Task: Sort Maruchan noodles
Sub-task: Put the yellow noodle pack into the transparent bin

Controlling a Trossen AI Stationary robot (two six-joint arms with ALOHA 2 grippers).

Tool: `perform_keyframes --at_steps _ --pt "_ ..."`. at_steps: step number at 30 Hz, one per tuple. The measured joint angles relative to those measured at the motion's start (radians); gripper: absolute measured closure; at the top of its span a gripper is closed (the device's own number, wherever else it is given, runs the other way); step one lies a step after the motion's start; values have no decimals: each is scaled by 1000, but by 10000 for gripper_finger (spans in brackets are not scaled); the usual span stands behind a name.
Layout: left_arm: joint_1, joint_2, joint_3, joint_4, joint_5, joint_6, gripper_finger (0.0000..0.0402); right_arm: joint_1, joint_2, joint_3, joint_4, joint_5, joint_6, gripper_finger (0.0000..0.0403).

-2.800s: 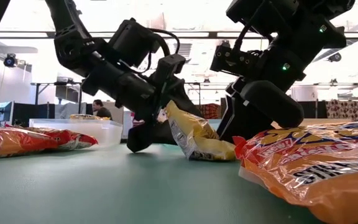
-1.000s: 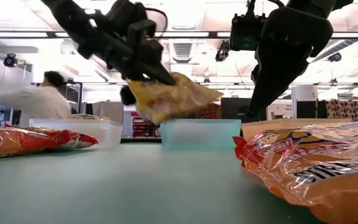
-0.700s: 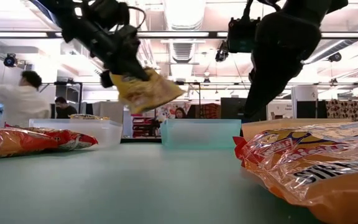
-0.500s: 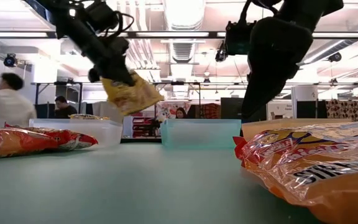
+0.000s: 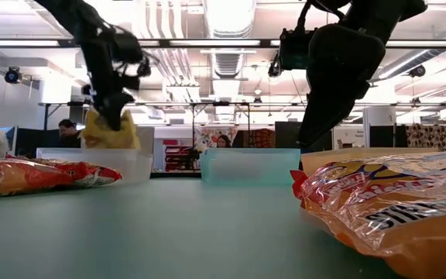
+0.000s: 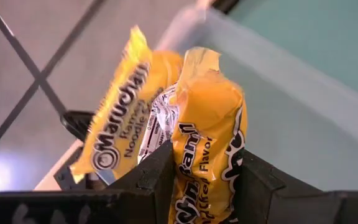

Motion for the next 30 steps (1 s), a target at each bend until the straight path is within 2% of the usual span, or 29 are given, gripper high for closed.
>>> perform_keyframes --at_steps 8,18,21,26,30 --pt "22 138 -2 37 -18 52 290 0 0 0 0 -1 -1 179" --pt "24 212 37 52 -132 31 259 0 1 -1 0 -1 0 179" --pt "24 207 37 73 -202 27 247 0 1 -1 0 -1 0 179" --pt "26 200 37 77 -398 4 232 0 1 -1 0 -1 2 179" --pt "26 198 37 68 -393 -16 224 0 1 -1 0 -1 2 179"
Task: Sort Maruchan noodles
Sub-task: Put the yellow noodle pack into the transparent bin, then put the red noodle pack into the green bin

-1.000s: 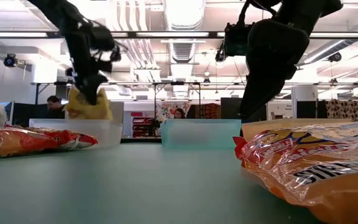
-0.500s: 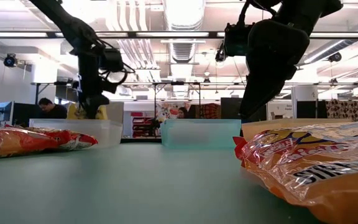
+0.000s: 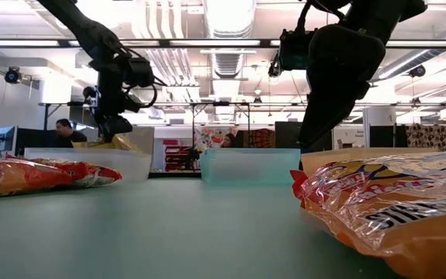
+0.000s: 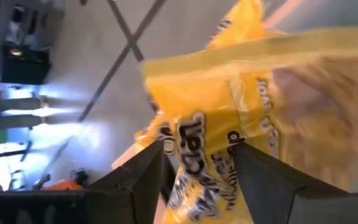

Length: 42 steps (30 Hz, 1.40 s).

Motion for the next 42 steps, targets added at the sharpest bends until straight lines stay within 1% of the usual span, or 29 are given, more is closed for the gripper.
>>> perform_keyframes --at_steps 2,6,10,14,19,21,22,25,31,34,39,42 --pt "-1 0 0 -2 6 -7 224 0 0 0 0 0 0 179" --pt "-2 -1 0 -27 53 -26 223 0 0 0 0 0 0 179" --pt "-2 -1 0 -36 53 -26 223 0 0 0 0 0 0 179" --pt "-2 -2 0 -37 15 -54 223 0 0 0 0 -1 1 179" --pt "-2 -2 0 -37 -94 -109 223 0 0 0 0 -7 16 179" --pt "-2 -3 0 -37 -99 -125 223 0 0 0 -2 -17 68 179" --pt "-3 -3 0 -37 -90 -134 223 0 -3 0 -6 -39 94 179" --pt "-8 -3 0 -36 -9 -161 223 0 -17 1 -28 -115 170 179" --pt "-40 -14 0 8 267 -193 223 17 -27 43 -231 -190 354 179" --pt "-79 -28 0 42 343 -198 223 42 -27 67 -316 -257 440 179" --pt "-174 -76 0 70 436 -209 223 101 -27 75 -289 -344 545 179" --pt "-261 -117 -1 74 472 -231 223 145 -19 74 -217 -372 580 179"
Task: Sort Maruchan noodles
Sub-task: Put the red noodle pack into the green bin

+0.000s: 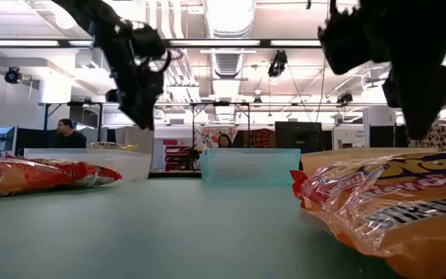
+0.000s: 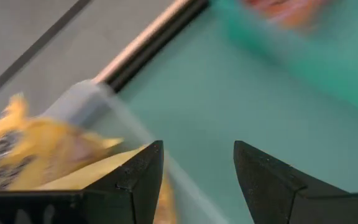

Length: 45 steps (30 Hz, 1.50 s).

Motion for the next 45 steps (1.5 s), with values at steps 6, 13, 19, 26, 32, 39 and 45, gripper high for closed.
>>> perform_keyframes --at_steps 6,13,19,26,32,39,45 --pt "-227 -74 -3 17 -3 -51 223 97 30 0 252 -22 5 179" --pt "-451 -108 -18 63 -8 -137 223 193 99 0 472 -28 28 179" --pt "-569 -108 -18 98 -10 -198 223 223 153 -1 469 -30 82 179" --pt "-640 -109 -18 112 -10 -255 223 199 181 -1 440 -21 24 179" --pt "-698 -109 -19 111 -19 -296 223 137 182 0 406 58 -104 179" --pt "-783 -109 -22 110 -70 -322 223 38 182 0 354 193 -294 179" --pt "-833 -108 -45 111 -71 -370 223 -63 182 0 346 304 -443 179"
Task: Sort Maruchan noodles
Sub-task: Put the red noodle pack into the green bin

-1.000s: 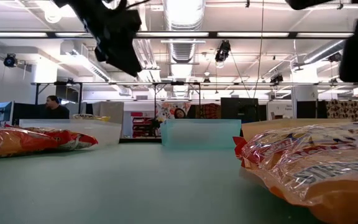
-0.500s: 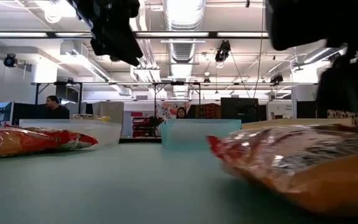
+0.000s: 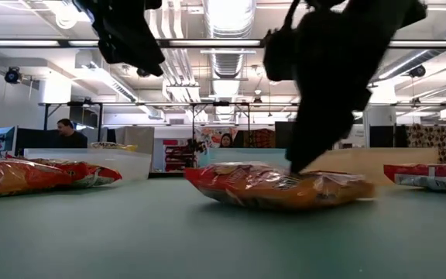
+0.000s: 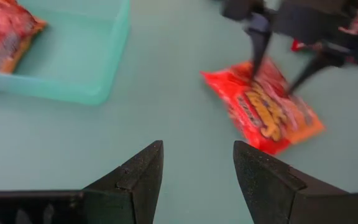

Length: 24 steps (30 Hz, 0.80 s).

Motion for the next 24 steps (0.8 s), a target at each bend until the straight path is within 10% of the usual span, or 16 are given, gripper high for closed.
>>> perform_keyframes --at_steps 24 --pt "-20 1 -430 683 -15 -216 223 72 16 21 -86 82 239 179"
